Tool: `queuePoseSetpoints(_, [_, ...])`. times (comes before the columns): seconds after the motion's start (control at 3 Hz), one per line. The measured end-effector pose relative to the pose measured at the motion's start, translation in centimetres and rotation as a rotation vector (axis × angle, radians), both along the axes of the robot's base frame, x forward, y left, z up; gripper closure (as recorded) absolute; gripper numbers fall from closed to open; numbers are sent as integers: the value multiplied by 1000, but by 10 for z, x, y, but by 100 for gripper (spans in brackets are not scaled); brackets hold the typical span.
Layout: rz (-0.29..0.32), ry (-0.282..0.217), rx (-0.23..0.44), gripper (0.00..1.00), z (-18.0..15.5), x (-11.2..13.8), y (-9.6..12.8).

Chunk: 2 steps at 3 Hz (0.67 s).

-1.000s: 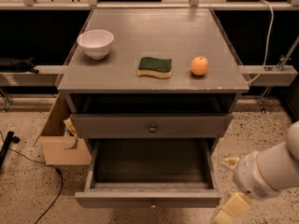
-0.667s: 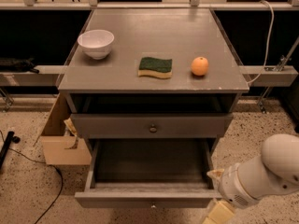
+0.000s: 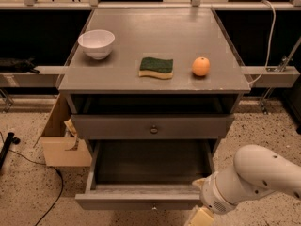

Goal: Close middle drawer

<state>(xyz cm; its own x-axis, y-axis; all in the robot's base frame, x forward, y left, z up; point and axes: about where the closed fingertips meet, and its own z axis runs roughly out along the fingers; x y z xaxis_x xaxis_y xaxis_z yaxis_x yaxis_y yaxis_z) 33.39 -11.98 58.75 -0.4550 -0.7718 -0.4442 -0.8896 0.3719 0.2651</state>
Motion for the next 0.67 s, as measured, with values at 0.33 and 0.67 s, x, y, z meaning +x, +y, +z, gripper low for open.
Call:
queuePoseSetpoints(0.33, [-19,-19,68,0,-12,5,13])
queuePoseSetpoints(0.67, [-75,-74,135,0,-28,6,26])
